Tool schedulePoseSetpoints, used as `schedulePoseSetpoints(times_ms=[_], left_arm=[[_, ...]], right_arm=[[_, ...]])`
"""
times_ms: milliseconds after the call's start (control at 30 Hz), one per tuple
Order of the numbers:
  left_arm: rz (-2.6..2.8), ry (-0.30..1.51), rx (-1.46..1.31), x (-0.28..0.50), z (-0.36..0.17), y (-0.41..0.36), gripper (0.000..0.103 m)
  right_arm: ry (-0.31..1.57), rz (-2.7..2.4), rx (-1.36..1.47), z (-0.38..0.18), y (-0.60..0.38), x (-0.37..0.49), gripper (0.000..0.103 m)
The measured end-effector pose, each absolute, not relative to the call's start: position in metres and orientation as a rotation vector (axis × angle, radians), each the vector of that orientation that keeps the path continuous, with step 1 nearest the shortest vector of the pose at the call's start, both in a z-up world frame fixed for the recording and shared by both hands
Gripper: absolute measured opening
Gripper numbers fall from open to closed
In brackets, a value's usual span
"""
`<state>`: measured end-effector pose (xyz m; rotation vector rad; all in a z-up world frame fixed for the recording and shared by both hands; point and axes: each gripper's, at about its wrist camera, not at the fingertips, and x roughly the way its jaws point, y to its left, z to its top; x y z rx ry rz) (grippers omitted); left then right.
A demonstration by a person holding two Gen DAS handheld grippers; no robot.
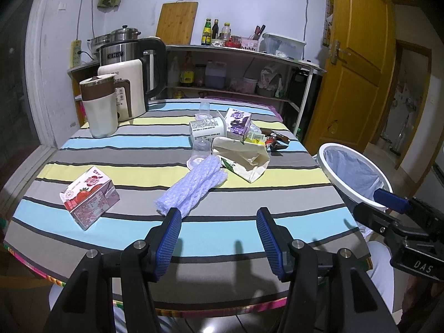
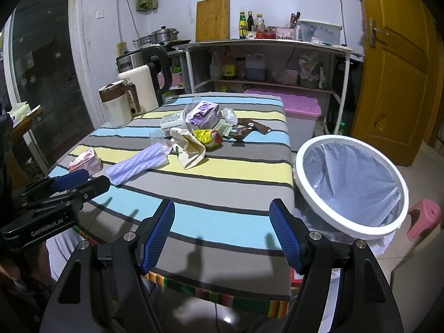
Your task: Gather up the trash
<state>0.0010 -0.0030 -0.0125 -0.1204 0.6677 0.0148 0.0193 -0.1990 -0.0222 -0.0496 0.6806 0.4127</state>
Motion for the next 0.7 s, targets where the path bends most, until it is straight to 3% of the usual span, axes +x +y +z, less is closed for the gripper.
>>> schedulePoseSetpoints(times_ms=[700], left_arm=[[0.016,0.736,-0.106,0.073,-0.036,0.043,0.056]], right_arm=[[0.746,0.509,-0.093,-0.037,-0.162,0.085,0.071]])
